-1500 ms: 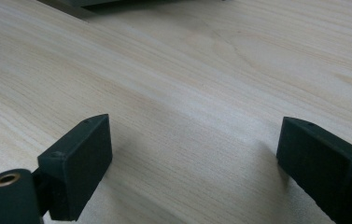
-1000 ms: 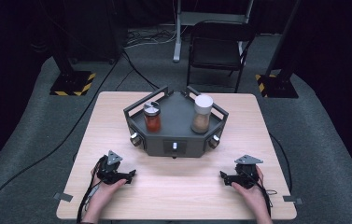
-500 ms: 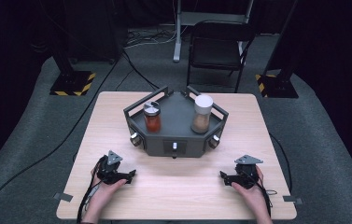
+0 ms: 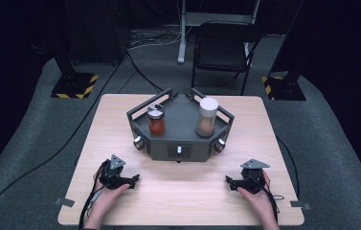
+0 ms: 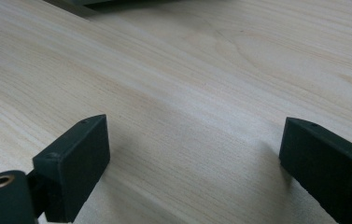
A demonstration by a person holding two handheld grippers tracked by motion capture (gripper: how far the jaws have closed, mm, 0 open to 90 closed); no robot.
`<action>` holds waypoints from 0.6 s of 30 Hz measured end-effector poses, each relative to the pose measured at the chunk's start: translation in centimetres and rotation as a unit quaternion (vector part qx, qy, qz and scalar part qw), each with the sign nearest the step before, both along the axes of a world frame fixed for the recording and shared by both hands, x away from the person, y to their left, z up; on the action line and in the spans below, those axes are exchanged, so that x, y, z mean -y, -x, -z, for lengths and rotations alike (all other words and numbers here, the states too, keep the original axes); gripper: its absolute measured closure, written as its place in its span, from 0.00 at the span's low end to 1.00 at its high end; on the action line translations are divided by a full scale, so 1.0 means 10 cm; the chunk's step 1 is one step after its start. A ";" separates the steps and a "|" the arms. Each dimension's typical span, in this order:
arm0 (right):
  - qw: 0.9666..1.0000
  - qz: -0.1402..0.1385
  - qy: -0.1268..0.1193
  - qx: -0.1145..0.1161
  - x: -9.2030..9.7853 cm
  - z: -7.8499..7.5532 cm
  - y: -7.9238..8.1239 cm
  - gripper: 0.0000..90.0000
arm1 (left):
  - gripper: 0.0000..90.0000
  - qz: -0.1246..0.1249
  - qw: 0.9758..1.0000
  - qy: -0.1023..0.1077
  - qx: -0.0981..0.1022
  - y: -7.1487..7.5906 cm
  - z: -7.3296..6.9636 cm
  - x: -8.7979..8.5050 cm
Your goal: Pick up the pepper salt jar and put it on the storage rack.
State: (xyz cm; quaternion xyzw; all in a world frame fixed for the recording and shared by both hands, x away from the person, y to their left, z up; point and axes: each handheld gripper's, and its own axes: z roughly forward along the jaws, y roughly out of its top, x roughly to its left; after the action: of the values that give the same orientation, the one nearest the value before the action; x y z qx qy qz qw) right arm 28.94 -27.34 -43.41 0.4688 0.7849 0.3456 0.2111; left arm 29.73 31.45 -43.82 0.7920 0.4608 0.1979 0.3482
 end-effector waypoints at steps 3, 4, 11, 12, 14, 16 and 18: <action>1.000 0.000 0.000 0.000 0.00 0.00 0.00 0.09 | 0.06 0.001 1.000 -0.001 0.000 0.00 0.00 0.00; 1.000 0.000 0.000 0.000 0.00 0.00 0.00 0.09 | 0.06 0.000 1.000 0.000 0.000 0.00 0.00 0.00; 1.000 -0.001 0.000 0.000 0.00 0.00 0.00 0.09 | 0.06 0.000 1.000 0.000 0.000 0.00 0.00 0.00; 1.000 -0.001 0.000 0.000 0.00 0.00 0.00 0.09 | 0.06 0.001 1.000 -0.001 0.000 0.00 0.00 0.00; 1.000 -0.001 0.000 0.000 0.00 0.00 0.00 0.09 | 0.06 0.000 1.000 0.000 0.000 0.00 0.00 0.00; 1.000 -0.001 0.000 -0.001 0.00 0.00 0.00 0.08 | 0.06 0.000 1.000 0.000 0.000 0.00 0.00 0.00; 1.000 -0.001 0.000 -0.001 0.00 0.00 0.00 0.08 | 0.06 0.000 1.000 0.000 0.000 0.00 0.00 0.00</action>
State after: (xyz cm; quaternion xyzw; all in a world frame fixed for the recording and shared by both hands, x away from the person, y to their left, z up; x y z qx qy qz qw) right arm 28.92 -27.31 -43.40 0.4681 0.7857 0.3454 0.2103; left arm 29.72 31.44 -43.83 0.7918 0.4609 0.1981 0.3483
